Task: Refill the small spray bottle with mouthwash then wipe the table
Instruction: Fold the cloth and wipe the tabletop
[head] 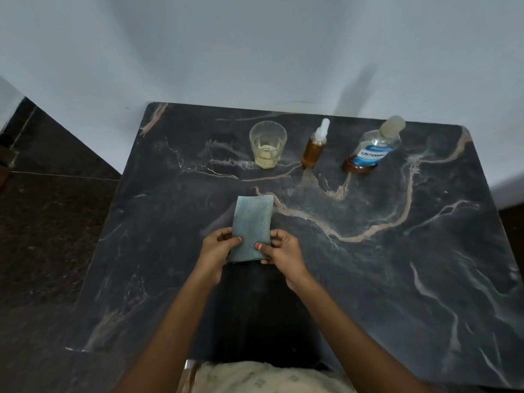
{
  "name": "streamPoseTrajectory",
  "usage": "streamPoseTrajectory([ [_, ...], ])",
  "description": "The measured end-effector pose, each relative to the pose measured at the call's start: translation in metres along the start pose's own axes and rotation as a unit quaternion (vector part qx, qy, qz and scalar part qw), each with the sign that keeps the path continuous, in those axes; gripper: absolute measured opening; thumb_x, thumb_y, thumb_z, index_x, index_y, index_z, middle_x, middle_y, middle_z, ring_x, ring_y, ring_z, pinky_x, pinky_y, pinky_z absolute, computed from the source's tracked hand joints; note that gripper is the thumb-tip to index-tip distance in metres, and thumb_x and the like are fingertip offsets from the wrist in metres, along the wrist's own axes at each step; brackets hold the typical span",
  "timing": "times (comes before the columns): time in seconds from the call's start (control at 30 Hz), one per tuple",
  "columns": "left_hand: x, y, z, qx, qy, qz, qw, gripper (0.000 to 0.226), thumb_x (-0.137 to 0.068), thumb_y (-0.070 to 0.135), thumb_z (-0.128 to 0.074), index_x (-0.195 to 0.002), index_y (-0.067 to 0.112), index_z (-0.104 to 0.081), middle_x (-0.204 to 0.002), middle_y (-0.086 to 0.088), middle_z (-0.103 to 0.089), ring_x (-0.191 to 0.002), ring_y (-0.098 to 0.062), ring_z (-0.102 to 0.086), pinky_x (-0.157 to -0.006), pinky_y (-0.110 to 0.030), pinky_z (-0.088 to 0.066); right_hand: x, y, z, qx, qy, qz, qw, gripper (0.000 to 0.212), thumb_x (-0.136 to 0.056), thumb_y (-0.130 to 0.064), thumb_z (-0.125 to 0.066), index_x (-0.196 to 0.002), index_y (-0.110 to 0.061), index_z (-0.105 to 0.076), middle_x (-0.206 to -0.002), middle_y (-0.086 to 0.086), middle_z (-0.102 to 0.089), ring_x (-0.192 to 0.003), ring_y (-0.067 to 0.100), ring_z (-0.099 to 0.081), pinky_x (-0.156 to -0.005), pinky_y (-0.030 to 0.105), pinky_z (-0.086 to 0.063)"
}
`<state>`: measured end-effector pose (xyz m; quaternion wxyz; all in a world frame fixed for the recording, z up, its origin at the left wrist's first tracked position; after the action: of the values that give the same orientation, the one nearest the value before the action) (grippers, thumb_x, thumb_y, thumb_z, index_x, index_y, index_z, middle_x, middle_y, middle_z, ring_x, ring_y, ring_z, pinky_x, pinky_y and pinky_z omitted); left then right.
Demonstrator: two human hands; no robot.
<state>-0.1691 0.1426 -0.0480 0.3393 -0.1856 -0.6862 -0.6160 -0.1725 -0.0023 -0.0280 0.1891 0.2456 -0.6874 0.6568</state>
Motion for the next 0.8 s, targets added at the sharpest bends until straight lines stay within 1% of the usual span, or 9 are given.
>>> streamPoseTrajectory([
  [0.2, 0.041, -0.031, -0.024, 0.001, -0.027, -0.003, 1.0, 0.022, -0.08, -0.004, -0.061, -0.098, 0.007, -0.058, -0.096, -0.007, -0.064, -0.091, -0.017, -0.061, -0.074, -0.026, -0.05, 0.044, 0.035, 0.047, 0.035, 0.017, 0.005, 0.999, 0.017, -0.082, -0.003, -0.063, -0.085, -0.017, -0.053, -0.083, -0.003, -0.065, -0.073, 0.006, -0.063, -0.05, 0.014, -0.049],
  [0.33, 0.064, -0.056, -0.046, -0.059, -0.037, -0.028, 0.997, 0.03, -0.078, -0.007, -0.061, -0.105, 0.006, -0.053, -0.091, -0.004, -0.061, -0.084, -0.013, -0.059, -0.069, -0.023, -0.049, 0.068, 0.062, 0.074, 0.113, 0.047, 0.016, 0.992, 0.02, -0.081, -0.004, -0.064, -0.081, -0.02, -0.052, -0.095, 0.008, -0.066, -0.077, 0.008, -0.063, -0.049, 0.015, -0.05],
  [0.4, 0.072, -0.067, -0.056, -0.097, -0.041, -0.048, 0.993, 0.033, -0.078, -0.006, -0.062, -0.106, 0.008, -0.052, -0.094, -0.004, -0.06, -0.085, -0.013, -0.058, -0.068, -0.021, -0.048, 0.077, 0.073, 0.086, 0.148, 0.065, 0.022, 0.987, 0.017, -0.08, -0.005, -0.066, -0.082, -0.016, -0.053, -0.1, 0.013, -0.067, -0.078, 0.011, -0.063, -0.05, 0.016, -0.051],
  [0.47, 0.078, -0.078, -0.064, -0.132, -0.043, -0.07, 0.988, 0.034, -0.077, -0.004, -0.064, -0.105, 0.011, -0.052, -0.098, -0.006, -0.06, -0.085, -0.014, -0.059, -0.068, -0.02, -0.047, 0.085, 0.08, 0.097, 0.183, 0.079, 0.028, 0.98, 0.015, -0.08, -0.008, -0.067, -0.09, -0.009, -0.055, -0.101, 0.012, -0.066, -0.083, 0.014, -0.063, -0.056, 0.02, -0.055],
  [0.6, 0.087, -0.093, -0.076, -0.197, -0.054, -0.12, 0.972, 0.035, -0.077, -0.002, -0.066, -0.105, 0.012, -0.051, -0.101, -0.006, -0.058, -0.087, -0.014, -0.058, -0.07, -0.016, -0.046, 0.099, 0.089, 0.115, 0.267, 0.104, 0.043, 0.957, 0.024, -0.085, -0.02, -0.063, -0.102, -0.005, -0.058, -0.102, 0.012, -0.067, -0.089, 0.021, -0.064, -0.07, 0.04, -0.057],
  [0.63, 0.089, -0.095, -0.078, -0.213, -0.058, -0.131, 0.966, 0.036, -0.076, -0.001, -0.066, -0.107, 0.01, -0.052, -0.1, -0.005, -0.058, -0.087, -0.013, -0.057, -0.069, -0.015, -0.045, 0.103, 0.09, 0.118, 0.286, 0.106, 0.042, 0.952, 0.026, -0.086, -0.024, -0.062, -0.104, -0.005, -0.058, -0.101, 0.012, -0.067, -0.088, 0.022, -0.064, -0.071, 0.04, -0.056],
  [0.7, 0.092, -0.097, -0.08, -0.246, -0.062, -0.152, 0.955, 0.036, -0.076, -0.001, -0.066, -0.108, 0.008, -0.053, -0.098, -0.003, -0.058, -0.086, -0.013, -0.057, -0.067, -0.014, -0.046, 0.109, 0.091, 0.122, 0.332, 0.106, 0.035, 0.937, 0.031, -0.088, -0.029, -0.058, -0.11, -0.007, -0.057, -0.099, 0.011, -0.067, -0.087, 0.022, -0.063, -0.069, 0.034, -0.052],
  [0.77, 0.092, -0.099, -0.079, -0.274, -0.058, -0.176, 0.944, 0.033, -0.076, -0.002, -0.066, -0.106, 0.007, -0.054, -0.098, -0.004, -0.057, -0.084, -0.012, -0.057, -0.071, -0.018, -0.05, 0.113, 0.091, 0.124, 0.386, 0.121, 0.036, 0.914, 0.034, -0.09, -0.033, -0.054, -0.115, -0.01, -0.053, -0.098, 0.009, -0.064, -0.089, 0.022, -0.06, -0.067, 0.029, -0.045],
  [0.8, 0.091, -0.1, -0.077, -0.286, -0.051, -0.191, 0.938, 0.031, -0.077, -0.003, -0.065, -0.105, 0.006, -0.055, -0.099, -0.005, -0.058, -0.085, -0.012, -0.057, -0.075, -0.022, -0.051, 0.113, 0.091, 0.124, 0.41, 0.135, 0.049, 0.901, 0.035, -0.09, -0.033, -0.053, -0.117, -0.011, -0.052, -0.101, 0.008, -0.061, -0.094, 0.022, -0.057, -0.069, 0.03, -0.043],
])
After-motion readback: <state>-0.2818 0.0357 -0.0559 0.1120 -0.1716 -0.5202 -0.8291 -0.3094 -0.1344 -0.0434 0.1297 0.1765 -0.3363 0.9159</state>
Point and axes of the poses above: each hand's wrist, its own x-axis away from the middle knuckle, its own z-axis out of the back of the hand, y = z × x, the point moved 1 cm from there along -x, towards the middle knuckle
